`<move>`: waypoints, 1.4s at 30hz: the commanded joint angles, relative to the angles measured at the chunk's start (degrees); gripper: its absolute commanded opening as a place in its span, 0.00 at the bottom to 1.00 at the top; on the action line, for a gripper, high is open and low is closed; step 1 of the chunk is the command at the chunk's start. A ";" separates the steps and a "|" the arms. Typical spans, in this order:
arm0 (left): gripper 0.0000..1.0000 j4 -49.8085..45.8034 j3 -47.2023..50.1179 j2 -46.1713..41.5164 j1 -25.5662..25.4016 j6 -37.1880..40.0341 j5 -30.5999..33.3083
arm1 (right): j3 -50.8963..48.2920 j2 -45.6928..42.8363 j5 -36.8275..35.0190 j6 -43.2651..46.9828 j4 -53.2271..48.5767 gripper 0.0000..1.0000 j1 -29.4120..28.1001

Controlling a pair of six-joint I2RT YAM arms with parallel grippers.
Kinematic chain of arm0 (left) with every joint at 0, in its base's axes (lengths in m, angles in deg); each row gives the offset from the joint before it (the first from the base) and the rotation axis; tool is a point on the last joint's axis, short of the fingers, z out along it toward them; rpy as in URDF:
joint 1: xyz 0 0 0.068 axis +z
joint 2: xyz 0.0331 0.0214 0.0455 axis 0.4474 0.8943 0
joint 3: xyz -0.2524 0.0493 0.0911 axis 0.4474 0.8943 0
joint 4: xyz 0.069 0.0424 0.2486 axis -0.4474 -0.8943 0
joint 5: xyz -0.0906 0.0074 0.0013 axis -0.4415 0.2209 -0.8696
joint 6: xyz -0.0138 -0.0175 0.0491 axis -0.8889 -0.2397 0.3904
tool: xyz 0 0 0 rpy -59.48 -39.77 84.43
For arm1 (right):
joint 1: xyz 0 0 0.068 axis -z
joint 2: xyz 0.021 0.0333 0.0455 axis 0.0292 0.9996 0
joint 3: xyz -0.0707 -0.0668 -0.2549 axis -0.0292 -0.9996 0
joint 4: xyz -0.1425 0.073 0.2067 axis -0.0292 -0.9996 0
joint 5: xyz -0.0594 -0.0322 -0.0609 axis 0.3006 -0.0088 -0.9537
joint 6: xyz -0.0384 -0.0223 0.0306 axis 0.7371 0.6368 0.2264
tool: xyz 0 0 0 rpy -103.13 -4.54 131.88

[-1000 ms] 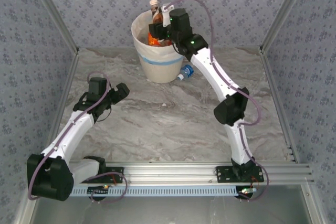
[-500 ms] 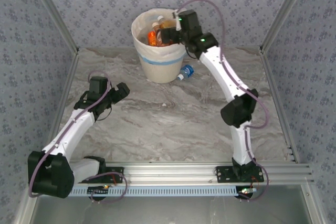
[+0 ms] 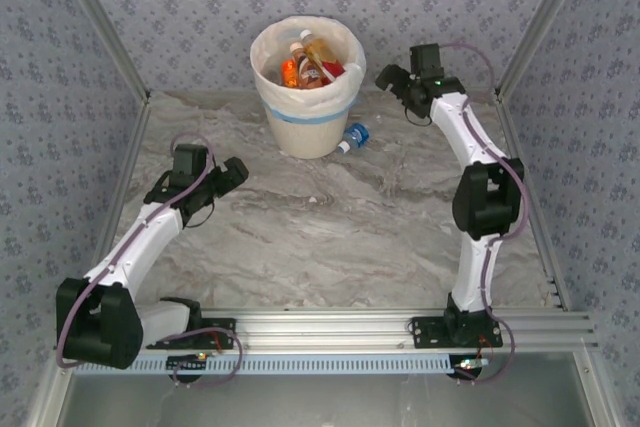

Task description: Put the plastic bottles in the bin

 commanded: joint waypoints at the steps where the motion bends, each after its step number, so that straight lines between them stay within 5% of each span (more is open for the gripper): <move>1: 0.99 0.82 -2.24 -0.30 -0.27 -0.25 -0.69 | 4.17 5.51 7.18 -5.90 -1.59 1.00 -0.02; 24: 1.00 -0.07 -0.50 -3.07 -0.27 -0.16 0.55 | 21.56 28.33 -1.11 -9.77 -12.77 0.83 -4.55; 32: 1.00 -0.42 -0.59 -3.17 -0.27 0.19 1.26 | 5.68 16.08 -4.52 -3.87 -0.75 0.58 -4.37; 42: 1.00 0.02 -1.55 -3.90 -0.27 0.73 0.54 | -20.77 -8.79 -11.52 1.49 19.39 0.52 -3.73</move>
